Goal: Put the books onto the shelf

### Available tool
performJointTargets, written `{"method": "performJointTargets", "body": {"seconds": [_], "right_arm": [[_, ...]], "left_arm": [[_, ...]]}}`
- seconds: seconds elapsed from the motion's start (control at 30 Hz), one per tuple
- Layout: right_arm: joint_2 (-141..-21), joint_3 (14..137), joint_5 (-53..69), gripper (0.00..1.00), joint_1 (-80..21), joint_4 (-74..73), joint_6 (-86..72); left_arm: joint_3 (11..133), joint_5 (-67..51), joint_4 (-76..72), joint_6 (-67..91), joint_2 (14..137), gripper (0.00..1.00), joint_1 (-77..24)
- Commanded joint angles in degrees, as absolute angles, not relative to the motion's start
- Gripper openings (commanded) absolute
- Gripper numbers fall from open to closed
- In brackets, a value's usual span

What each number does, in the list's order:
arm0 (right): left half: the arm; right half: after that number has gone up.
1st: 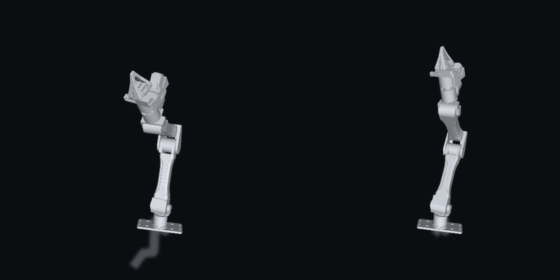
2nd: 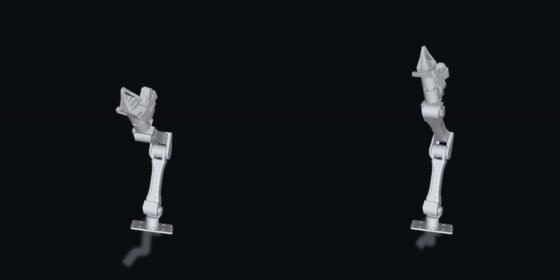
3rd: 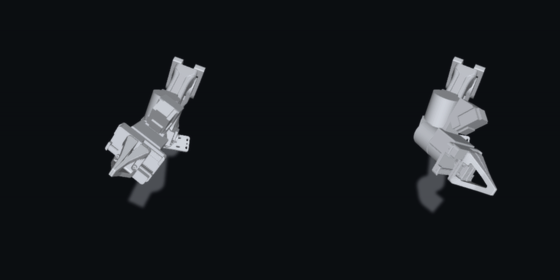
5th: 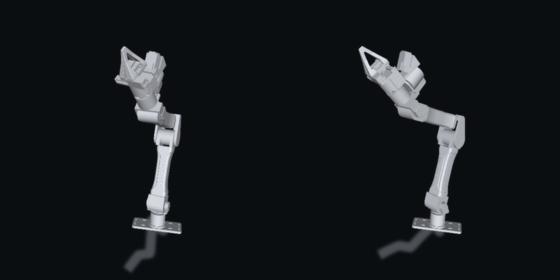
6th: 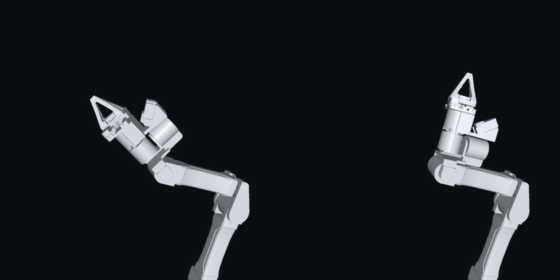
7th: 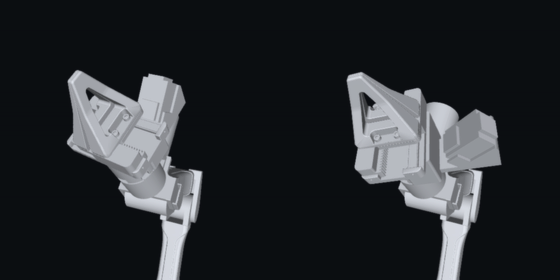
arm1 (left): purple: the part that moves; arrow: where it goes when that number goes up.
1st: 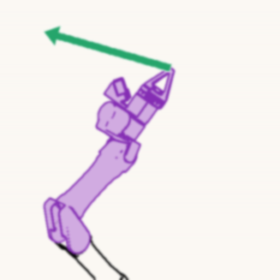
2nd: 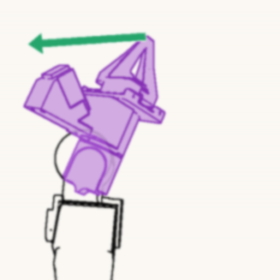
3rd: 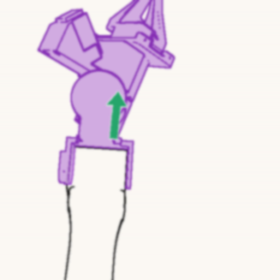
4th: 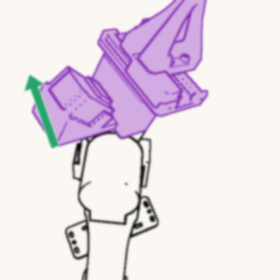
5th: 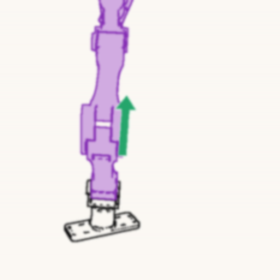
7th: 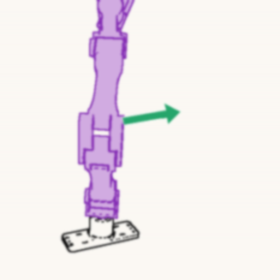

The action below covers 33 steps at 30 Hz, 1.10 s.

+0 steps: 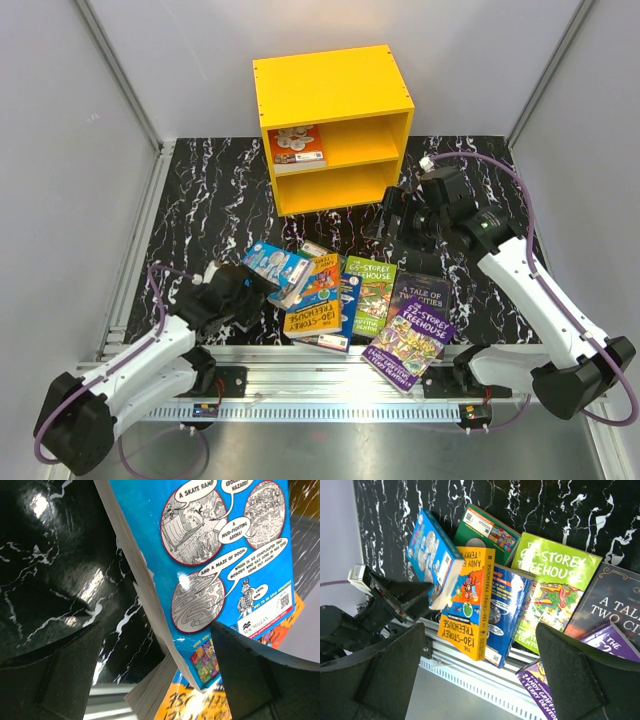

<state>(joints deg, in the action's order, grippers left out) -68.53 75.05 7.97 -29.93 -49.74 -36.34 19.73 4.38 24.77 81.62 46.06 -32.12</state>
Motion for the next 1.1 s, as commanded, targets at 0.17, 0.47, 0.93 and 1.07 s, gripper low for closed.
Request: {"method": "performJointTargets", "body": {"seconds": [0.17, 0.47, 0.93, 1.07], "right_arm": [[-66.2, 75.4, 6.0, 1.00, -29.7, -54.0, -32.7], [-66.9, 76.1, 5.9, 1.00, -29.7, -54.9, -31.4], [-70.0, 75.6, 20.4, 1.00, -29.7, -46.4, -31.5], [-79.4, 75.9, 29.3, 1.00, -29.7, -41.8, -34.4]], "left_arm": [[20.1, 11.0, 17.8, 85.6, 52.3, 0.85, -31.9], [24.2, 16.1, 17.3, 83.9, 56.2, 0.18, -31.9], [36.1, 12.3, 21.6, 66.0, 53.3, 0.00, -32.1], [36.4, 7.4, 24.3, 61.4, 46.2, 0.00, -32.0]]}}
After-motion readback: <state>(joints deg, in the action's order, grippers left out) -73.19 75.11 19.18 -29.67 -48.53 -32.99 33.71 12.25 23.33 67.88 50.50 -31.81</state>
